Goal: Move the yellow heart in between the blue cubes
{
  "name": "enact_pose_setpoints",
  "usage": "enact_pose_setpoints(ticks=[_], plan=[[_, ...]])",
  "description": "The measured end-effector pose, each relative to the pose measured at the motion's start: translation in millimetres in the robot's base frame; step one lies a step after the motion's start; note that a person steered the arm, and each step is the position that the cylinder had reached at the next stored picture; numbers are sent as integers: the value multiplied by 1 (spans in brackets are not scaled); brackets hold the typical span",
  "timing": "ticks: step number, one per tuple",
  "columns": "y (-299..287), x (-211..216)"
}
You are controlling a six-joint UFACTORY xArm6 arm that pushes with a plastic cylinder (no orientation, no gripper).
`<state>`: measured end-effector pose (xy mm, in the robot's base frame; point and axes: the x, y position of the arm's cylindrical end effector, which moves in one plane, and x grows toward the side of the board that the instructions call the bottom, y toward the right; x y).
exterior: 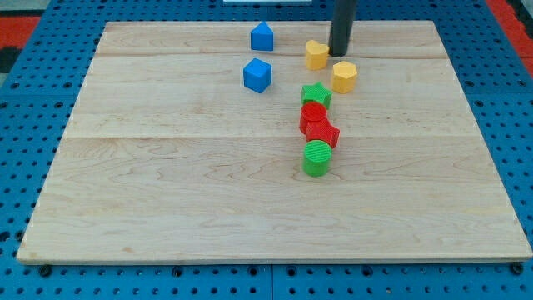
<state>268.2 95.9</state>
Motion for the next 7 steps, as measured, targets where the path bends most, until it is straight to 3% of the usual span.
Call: enact_pose_setpoints(ticks=[1, 4, 5, 6, 7], plan=[[-37, 0], [-4, 5], [-32, 36], [-74, 36], [-78, 34]])
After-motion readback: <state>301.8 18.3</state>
